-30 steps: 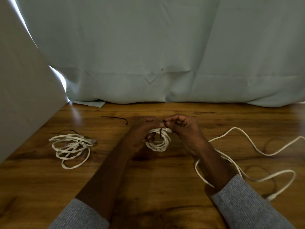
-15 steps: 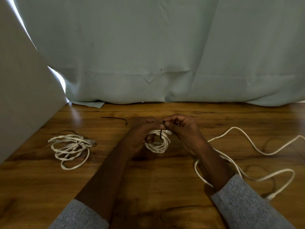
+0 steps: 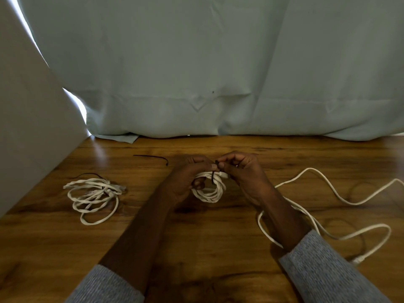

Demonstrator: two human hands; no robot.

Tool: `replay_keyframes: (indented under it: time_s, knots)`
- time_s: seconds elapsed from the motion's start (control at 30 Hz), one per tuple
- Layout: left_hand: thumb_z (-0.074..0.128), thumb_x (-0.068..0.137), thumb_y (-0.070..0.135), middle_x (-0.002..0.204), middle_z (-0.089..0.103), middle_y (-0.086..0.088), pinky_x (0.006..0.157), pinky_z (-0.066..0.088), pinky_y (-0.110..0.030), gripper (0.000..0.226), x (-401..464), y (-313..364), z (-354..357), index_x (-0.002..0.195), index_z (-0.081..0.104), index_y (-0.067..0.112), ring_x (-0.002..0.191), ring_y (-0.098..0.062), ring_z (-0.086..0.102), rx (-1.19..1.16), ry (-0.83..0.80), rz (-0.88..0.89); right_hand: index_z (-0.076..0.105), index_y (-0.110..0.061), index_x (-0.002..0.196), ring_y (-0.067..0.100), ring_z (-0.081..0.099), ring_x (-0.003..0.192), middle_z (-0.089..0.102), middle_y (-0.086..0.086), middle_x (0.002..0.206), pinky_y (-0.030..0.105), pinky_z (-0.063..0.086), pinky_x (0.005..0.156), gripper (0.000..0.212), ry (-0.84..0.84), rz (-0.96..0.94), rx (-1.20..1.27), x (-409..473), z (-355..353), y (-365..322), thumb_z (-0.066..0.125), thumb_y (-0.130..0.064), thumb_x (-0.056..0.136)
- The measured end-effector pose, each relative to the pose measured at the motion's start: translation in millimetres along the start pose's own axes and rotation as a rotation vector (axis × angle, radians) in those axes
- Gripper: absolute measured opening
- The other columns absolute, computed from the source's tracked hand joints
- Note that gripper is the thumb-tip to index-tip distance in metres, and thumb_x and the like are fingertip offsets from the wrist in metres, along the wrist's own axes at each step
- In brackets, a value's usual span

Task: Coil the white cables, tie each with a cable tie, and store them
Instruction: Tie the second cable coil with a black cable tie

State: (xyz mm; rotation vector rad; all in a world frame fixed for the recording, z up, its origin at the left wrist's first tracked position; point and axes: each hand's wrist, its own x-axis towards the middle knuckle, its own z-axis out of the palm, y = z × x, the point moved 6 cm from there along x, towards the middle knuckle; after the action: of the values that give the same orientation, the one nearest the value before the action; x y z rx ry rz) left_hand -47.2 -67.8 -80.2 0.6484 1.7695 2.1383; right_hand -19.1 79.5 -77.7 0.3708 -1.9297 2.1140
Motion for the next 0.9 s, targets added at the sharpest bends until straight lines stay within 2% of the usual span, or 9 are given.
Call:
replay_keyframes:
  time_s: [0.17, 0.27, 0.4, 0.53, 0.6, 0.77, 0.9]
  knots:
    - [0.058, 0.091, 0.000, 0.051, 0.055, -0.007, 0.035, 0.027, -0.015, 0.015, 0, 0, 2, 0.084, 0.065, -0.010, 0.031, -0.005, 0.035, 0.039, 0.011, -0.027, 0.076, -0.009, 0.094, 0.016, 0.069, 0.081, 0.076, 0.005, 0.087, 0.025, 0.056, 0.071, 0.018, -0.020, -0.016, -0.001, 1, 1, 1, 0.069, 0.006, 0.086]
    - [0.057, 0.091, 0.001, 0.051, 0.053, -0.007, 0.035, 0.025, -0.015, 0.015, -1, 0, 3, 0.082, 0.064, -0.009, 0.030, -0.005, 0.034, 0.033, 0.002, -0.048, 0.076, -0.009, 0.095, 0.017, 0.069, 0.082, 0.076, 0.006, 0.089, 0.026, 0.057, 0.072, 0.018, -0.025, -0.023, -0.010, 1, 1, 1, 0.069, 0.005, 0.086]
    - [0.058, 0.092, 0.005, 0.055, 0.052, -0.010, 0.034, 0.025, -0.014, 0.023, 0, -3, 2, 0.093, 0.062, -0.018, 0.030, -0.005, 0.033, 0.019, 0.017, -0.058, 0.077, -0.011, 0.093, 0.015, 0.070, 0.083, 0.076, 0.003, 0.088, 0.025, 0.056, 0.072, 0.018, -0.012, -0.022, -0.009, 1, 1, -1, 0.070, 0.003, 0.084]
    - [0.061, 0.090, 0.009, 0.048, 0.051, -0.005, 0.036, 0.021, -0.018, 0.021, 0, -3, 2, 0.090, 0.064, -0.012, 0.029, -0.004, 0.032, -0.008, 0.014, -0.070, 0.079, -0.015, 0.095, 0.027, 0.069, 0.096, 0.076, 0.012, 0.098, 0.041, 0.055, 0.085, 0.019, -0.004, 0.013, 0.014, -1, 0, 0, 0.075, -0.012, 0.077]
    - [0.059, 0.091, 0.006, 0.046, 0.049, -0.005, 0.036, 0.021, -0.018, 0.018, 1, -3, 0, 0.088, 0.064, -0.011, 0.028, -0.005, 0.031, -0.018, 0.027, -0.081, 0.080, -0.017, 0.096, 0.028, 0.069, 0.101, 0.076, 0.012, 0.102, 0.044, 0.055, 0.091, 0.021, -0.018, 0.025, 0.011, -1, 1, 0, 0.074, -0.007, 0.079]
    - [0.059, 0.091, 0.005, 0.045, 0.047, -0.007, 0.038, 0.019, -0.019, 0.027, -1, -4, -1, 0.094, 0.059, -0.022, 0.028, -0.007, 0.029, 0.015, 0.059, -0.103, 0.076, -0.019, 0.098, 0.012, 0.072, 0.091, 0.078, -0.003, 0.094, 0.026, 0.057, 0.077, 0.031, -0.007, -0.038, -0.127, -2, 4, -11, 0.069, 0.009, 0.084]
    - [0.060, 0.090, 0.004, 0.050, 0.043, -0.008, 0.039, 0.024, -0.018, 0.016, -2, -3, -2, 0.084, 0.065, -0.010, 0.029, -0.008, 0.027, 0.012, 0.104, -0.131, 0.075, -0.024, 0.091, 0.010, 0.073, 0.083, 0.077, -0.010, 0.087, 0.030, 0.059, 0.070, 0.036, 0.025, -0.132, -0.280, -2, 8, -21, 0.071, 0.010, 0.083]
